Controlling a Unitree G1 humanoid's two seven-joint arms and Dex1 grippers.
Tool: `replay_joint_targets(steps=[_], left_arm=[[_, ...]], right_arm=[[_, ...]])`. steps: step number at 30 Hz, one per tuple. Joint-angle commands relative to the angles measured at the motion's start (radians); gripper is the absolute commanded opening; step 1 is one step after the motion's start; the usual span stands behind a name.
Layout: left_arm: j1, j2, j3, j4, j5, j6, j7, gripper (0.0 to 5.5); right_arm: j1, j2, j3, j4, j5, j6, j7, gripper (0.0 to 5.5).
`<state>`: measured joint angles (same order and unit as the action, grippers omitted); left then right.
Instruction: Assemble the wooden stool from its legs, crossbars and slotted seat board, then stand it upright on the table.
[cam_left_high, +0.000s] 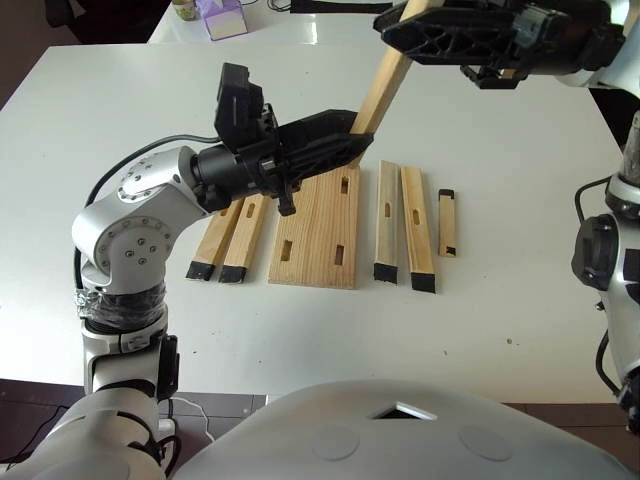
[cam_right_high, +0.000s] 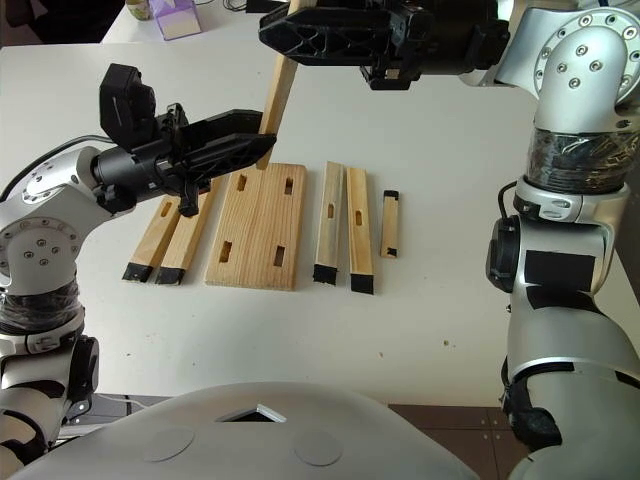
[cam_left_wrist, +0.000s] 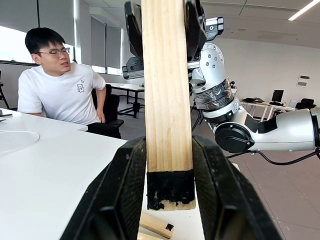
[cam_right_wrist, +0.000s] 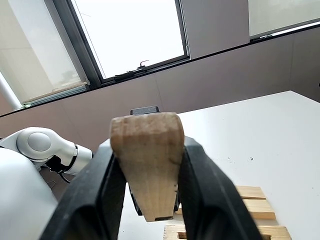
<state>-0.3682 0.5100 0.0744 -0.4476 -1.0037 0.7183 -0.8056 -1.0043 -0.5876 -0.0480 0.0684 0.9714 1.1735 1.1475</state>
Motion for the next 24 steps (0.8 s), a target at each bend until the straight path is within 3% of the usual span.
replay_joint_targets(steps=[1,6,8,12,17,19,24], left_arm=[[-0.009,0.004,0.005,0.029,0.028,-0.002,0.025,1.74],[0.019,-0.017,-0.011,0.05,0.085,-0.019,0.085,2.5],[0.067,-0.052,-0.04,0.022,0.137,-0.043,0.141,2.53],[0.114,-0.238,-0.068,-0.001,0.296,-0.161,0.406,2.53],[-0.033,-0.497,-0.145,0.185,0.577,-0.297,0.769,2.53],[-0.088,-0.567,-0.152,0.287,0.65,-0.352,0.848,2.53],[-0.095,-0.62,-0.202,0.404,0.798,-0.446,0.9,2.53]], right_arm=[[0.04,-0.031,-0.016,-0.036,-0.022,-0.049,0.015,1.33],[0.131,-0.058,-0.008,-0.053,-0.099,-0.146,0.003,1.31],[0.191,-0.108,0.028,-0.044,-0.206,-0.28,0.041,1.31],[0.342,-0.22,0.135,0.012,-0.468,-0.626,0.156,1.31],[0.417,-0.214,0.179,0.135,-0.619,-0.864,0.179,1.31],[0.422,-0.201,0.183,0.163,-0.638,-0.905,0.189,1.31],[0.441,-0.158,0.186,0.187,-0.645,-0.965,0.218,1.31]])
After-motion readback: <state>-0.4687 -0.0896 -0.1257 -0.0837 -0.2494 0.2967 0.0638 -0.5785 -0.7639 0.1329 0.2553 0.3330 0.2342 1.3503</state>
